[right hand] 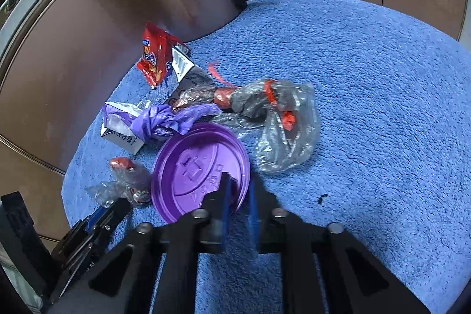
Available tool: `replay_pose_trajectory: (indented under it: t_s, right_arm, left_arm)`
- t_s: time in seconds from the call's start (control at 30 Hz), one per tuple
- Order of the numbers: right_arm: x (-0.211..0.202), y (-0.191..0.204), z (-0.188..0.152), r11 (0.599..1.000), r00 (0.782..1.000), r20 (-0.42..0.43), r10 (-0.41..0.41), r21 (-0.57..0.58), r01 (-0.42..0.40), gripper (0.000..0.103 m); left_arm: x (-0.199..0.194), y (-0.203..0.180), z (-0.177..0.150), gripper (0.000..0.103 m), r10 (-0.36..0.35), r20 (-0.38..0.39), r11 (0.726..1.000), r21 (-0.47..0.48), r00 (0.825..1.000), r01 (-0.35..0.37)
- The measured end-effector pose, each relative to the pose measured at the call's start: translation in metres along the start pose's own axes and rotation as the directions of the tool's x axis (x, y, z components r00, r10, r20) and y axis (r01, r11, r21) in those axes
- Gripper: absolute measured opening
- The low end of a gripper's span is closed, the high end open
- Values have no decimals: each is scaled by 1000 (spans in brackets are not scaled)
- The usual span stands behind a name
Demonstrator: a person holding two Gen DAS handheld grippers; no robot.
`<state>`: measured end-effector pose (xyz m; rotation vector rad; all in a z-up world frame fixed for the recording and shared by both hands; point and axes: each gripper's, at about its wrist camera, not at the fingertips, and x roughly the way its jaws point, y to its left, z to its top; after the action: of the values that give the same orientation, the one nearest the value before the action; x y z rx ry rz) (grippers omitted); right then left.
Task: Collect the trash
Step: 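Grasp the purple lid rim with the right tool while the left tool grasps a plastic wrapper, then carry the purple lid and plastic wrapper with both tools over the trash bin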
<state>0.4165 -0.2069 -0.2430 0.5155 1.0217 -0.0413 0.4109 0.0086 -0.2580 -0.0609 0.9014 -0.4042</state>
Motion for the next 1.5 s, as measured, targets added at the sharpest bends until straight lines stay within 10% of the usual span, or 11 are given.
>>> replay_pose_trajectory:
  t_s: [0.9, 1.33, 1.5]
  right_arm:
    - [-162, -102, -63, 988, 965, 231, 128, 59, -145, 5]
    - [-172, -146, -70, 973, 943, 279, 181, 90, -213, 5]
    - [-169, -163, -72, 964, 933, 289, 215, 91, -251, 5]
  left_arm:
    - [-84, -2, -39, 5, 7, 74, 997, -82, 997, 0]
    - [-60, -78, -23, 8, 40, 77, 997, 56, 996, -44]
    - [-55, -82, -20, 52, 71, 104, 997, 10, 992, -72]
